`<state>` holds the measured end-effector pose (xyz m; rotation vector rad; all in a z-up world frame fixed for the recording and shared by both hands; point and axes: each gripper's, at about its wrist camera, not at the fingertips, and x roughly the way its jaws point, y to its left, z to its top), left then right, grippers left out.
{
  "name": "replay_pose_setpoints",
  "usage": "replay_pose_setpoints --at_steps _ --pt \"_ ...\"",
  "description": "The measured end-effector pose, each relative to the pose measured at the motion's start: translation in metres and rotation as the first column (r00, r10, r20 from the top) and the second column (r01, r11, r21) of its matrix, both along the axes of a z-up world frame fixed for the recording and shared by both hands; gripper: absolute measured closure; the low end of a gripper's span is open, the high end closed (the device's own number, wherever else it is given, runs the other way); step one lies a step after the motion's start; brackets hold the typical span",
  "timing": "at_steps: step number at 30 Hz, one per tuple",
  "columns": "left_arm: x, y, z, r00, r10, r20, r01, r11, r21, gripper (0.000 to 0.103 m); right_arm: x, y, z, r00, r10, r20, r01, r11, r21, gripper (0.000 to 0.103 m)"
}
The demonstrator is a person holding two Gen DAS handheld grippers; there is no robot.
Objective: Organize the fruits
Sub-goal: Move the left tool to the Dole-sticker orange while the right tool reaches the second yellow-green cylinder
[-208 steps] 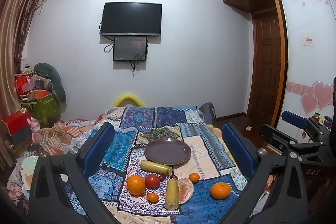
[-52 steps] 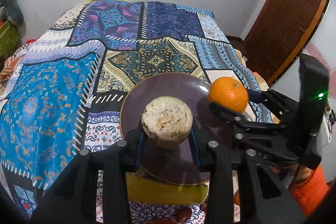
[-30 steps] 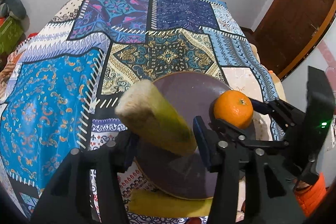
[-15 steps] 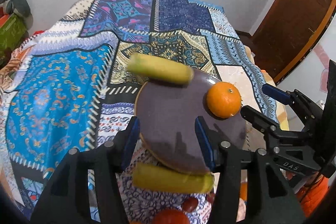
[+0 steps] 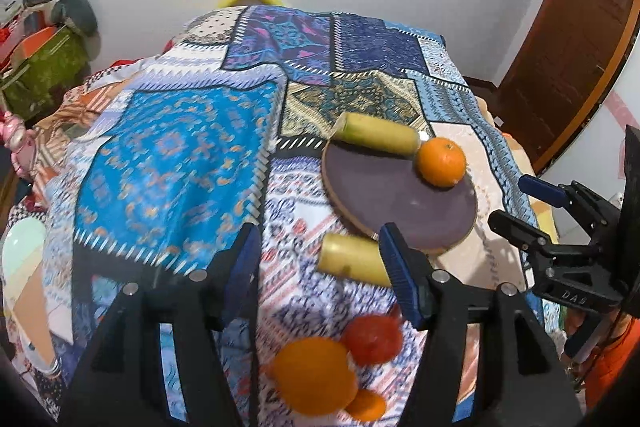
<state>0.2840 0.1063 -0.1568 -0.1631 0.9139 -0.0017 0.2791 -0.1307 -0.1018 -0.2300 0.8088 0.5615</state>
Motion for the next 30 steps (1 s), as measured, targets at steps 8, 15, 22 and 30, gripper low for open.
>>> replay_pose_setpoints --at_steps 8,15,22,30 --pt "-0.037 0.013 -0.019 0.999 0.032 -0.038 -0.033 0.999 -0.042 0.037 -0.026 0.018 -0.013 0.998 0.040 -0.041 -0.040 0.999 -0.009 0.033" --pt "-0.055 0.011 -0.038 0.996 0.044 -0.076 -0.048 0.997 -0.054 0.037 -0.036 0.037 -0.038 0.991 0.091 -0.097 -0.094 0.995 -0.030 0.041" --pt "-0.067 -0.008 -0.043 0.998 0.011 -0.069 -0.009 1.000 0.025 0.037 -0.029 0.050 -0.058 0.980 0.130 -0.150 -0.139 0.989 -0.051 0.056" --pt "-0.069 -0.018 -0.059 0.994 0.000 -0.112 0.002 1.000 0.017 0.036 -0.025 0.054 -0.067 0.974 0.137 -0.179 -0.145 0.989 -0.032 0.057"
